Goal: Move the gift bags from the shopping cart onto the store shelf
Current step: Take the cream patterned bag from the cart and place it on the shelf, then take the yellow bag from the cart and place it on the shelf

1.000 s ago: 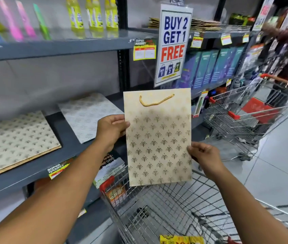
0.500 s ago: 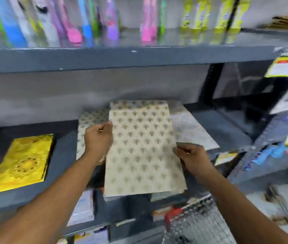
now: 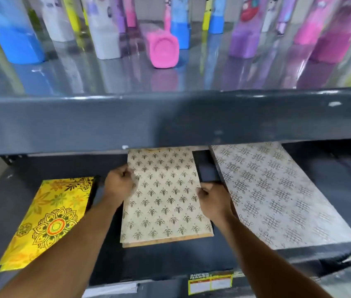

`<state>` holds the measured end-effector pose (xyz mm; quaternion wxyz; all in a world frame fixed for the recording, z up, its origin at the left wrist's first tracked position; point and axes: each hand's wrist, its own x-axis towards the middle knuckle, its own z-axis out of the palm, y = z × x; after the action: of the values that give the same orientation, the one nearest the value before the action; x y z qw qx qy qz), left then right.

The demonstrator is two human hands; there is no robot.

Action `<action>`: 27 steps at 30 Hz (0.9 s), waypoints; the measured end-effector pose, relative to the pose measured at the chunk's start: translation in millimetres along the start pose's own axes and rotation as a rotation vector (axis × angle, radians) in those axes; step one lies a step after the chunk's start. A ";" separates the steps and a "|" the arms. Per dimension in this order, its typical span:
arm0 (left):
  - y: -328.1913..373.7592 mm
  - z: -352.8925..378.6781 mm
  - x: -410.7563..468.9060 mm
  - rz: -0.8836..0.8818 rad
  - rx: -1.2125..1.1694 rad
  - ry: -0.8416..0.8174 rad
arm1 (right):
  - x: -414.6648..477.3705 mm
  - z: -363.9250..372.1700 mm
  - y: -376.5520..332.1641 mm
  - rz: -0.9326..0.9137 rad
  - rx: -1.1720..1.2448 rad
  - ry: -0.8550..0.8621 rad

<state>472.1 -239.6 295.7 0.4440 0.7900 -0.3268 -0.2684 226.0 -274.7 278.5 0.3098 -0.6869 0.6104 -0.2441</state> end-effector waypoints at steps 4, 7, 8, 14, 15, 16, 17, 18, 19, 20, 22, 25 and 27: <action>-6.2 4.6 5.3 0.002 0.063 0.031 | 5.7 4.8 3.8 0.020 0.031 -0.017; -3.0 4.4 -0.8 0.064 0.202 0.076 | 4.2 2.6 5.3 0.005 0.066 0.014; 1.2 2.4 -4.9 0.138 0.331 0.131 | 2.9 -0.7 5.2 -0.016 0.089 0.048; 54.0 27.0 -72.3 0.795 0.594 0.247 | -38.9 -69.8 43.1 -0.158 0.188 0.345; 58.7 42.0 -92.2 0.843 0.531 0.168 | -51.9 -86.6 57.5 -0.177 0.194 0.394; 58.8 66.8 -124.3 0.874 0.459 0.045 | -75.9 -107.5 81.7 -0.165 0.174 0.429; 55.1 89.3 -153.2 0.877 0.397 -0.079 | -97.0 -125.9 104.3 -0.145 0.150 0.447; 48.4 109.8 -182.2 0.856 0.361 -0.201 | -119.6 -140.7 126.8 -0.100 0.139 0.446; 38.8 135.0 -219.9 0.835 0.332 -0.323 | -150.6 -159.1 157.0 -0.036 0.109 0.448; 30.9 154.3 -251.7 0.816 0.323 -0.424 | -177.5 -173.2 183.4 0.034 0.089 0.447; 11.4 192.5 -317.3 0.827 0.353 -0.549 | -240.4 -197.6 241.2 0.155 0.035 0.453; -13.3 235.8 -403.1 0.950 0.374 -0.632 | -326.4 -214.8 308.3 0.331 -0.042 0.458; -31.3 258.5 -458.7 0.969 0.319 -0.749 | -378.6 -215.2 344.7 0.440 -0.081 0.441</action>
<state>1.6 -17.2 210.3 0.2475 0.4612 -0.8166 -0.2435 -215.9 50.9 193.5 0.1879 -0.4804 0.8061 -0.2898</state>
